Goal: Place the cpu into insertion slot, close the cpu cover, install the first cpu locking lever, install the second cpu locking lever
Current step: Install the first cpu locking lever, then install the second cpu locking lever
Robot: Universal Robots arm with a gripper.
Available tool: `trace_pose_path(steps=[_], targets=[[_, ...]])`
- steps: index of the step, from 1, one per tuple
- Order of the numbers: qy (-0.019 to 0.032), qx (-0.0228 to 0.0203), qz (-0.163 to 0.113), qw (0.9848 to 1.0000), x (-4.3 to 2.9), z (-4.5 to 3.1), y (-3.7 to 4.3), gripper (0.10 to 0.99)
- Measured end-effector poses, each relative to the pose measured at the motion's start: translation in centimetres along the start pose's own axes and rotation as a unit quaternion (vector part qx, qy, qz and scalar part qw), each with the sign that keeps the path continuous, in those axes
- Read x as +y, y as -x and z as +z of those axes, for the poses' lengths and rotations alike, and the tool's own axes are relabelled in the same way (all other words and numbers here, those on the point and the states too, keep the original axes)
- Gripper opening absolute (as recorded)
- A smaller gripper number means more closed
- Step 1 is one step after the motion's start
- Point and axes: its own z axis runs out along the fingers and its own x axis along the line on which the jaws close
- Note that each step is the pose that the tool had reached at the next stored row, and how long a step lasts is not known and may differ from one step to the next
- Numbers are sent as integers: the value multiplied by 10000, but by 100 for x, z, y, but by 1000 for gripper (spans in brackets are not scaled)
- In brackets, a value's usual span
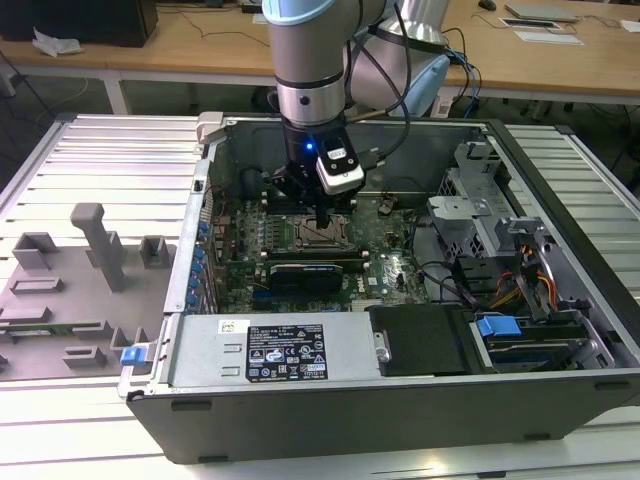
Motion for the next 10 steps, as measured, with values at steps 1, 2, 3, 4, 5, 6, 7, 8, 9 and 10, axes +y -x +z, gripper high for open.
trace_pose_path(steps=[1, 2, 3, 4, 5, 6, 7, 8, 9, 10], targets=[[0, 0, 0, 10000, 0, 0, 0, 106], [0, 0, 0, 10000, 0, 0, 0, 106], [1, 0, 0, 10000, 0, -1, 0, 106], [0, 0, 0, 10000, 0, -2, 0, 106], [0, 0, 0, 10000, 0, -2, 0, 106], [0, 0, 0, 10000, 0, -2, 1, 106], [0, 0, 0, 10000, 0, -3, 1, 106], [-1, 0, 0, 10000, 0, -3, 0, 106], [-1, 0, 0, 10000, 0, -5, -1, 106], [-1, 0, 0, 10000, 0, -68, 9, 106]])
